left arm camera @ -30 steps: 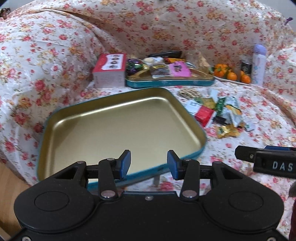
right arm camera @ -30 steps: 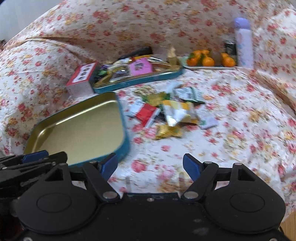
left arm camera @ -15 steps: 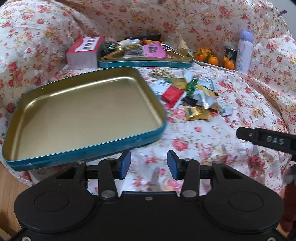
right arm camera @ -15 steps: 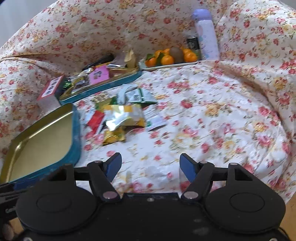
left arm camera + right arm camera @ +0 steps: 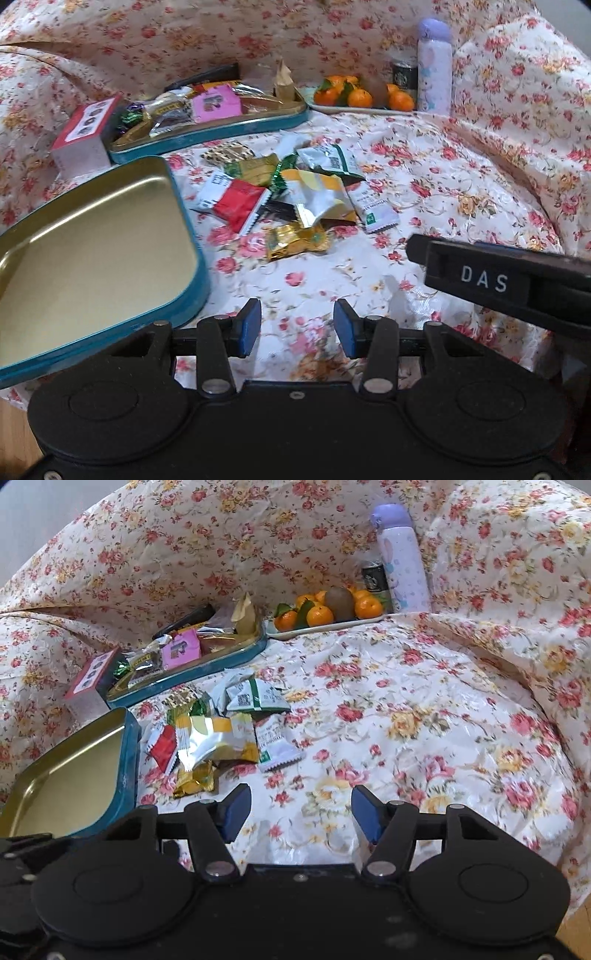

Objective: Organize snacks
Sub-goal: 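Move the right tool toward the white-and-green snack bar packet, then grasp the white snack bar with the right tool while the left tool grasps the yellow-silver packet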

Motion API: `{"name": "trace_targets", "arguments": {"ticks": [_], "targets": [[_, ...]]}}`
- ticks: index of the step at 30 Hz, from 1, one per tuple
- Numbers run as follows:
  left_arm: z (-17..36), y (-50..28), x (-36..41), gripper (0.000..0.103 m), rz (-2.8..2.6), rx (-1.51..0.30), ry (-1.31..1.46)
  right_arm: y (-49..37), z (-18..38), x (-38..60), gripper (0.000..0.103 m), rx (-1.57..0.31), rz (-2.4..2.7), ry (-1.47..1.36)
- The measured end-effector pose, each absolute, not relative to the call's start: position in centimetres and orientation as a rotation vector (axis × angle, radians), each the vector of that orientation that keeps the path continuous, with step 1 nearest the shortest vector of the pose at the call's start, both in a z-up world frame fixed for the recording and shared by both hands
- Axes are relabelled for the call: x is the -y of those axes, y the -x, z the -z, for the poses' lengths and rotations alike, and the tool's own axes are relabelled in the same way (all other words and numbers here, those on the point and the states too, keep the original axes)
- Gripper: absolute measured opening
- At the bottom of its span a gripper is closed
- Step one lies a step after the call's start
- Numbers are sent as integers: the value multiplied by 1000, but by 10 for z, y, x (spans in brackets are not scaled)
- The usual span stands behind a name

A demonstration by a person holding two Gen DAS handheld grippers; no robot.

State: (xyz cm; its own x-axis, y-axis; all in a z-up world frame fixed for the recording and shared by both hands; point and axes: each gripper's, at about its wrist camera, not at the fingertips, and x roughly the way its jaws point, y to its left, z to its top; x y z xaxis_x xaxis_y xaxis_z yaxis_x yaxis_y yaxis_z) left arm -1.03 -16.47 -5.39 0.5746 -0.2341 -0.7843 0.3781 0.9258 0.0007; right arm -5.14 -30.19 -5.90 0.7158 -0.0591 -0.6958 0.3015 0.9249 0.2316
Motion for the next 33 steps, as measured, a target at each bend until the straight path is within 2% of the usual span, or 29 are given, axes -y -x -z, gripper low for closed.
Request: {"name": "trace_targets", "arguments": {"ticks": [6,11,19,22,33], "targets": [[60,-3,173,52,338,-908,-189,26,60,306,64,-738,129,-276],[67,-15,177,52,319,-937,-180,-5,65,306,51,-736,81,-190],[73,-18,181,52,311,-946,-181,-32,84,299,45,-778,41,-119],[72,-21,182,52,312,-948,-186,-35,93,297,33,-793,40,-93],[73,-34,186,52,308,-973,-167,-22,99,319,26,-732,95,-103]]}}
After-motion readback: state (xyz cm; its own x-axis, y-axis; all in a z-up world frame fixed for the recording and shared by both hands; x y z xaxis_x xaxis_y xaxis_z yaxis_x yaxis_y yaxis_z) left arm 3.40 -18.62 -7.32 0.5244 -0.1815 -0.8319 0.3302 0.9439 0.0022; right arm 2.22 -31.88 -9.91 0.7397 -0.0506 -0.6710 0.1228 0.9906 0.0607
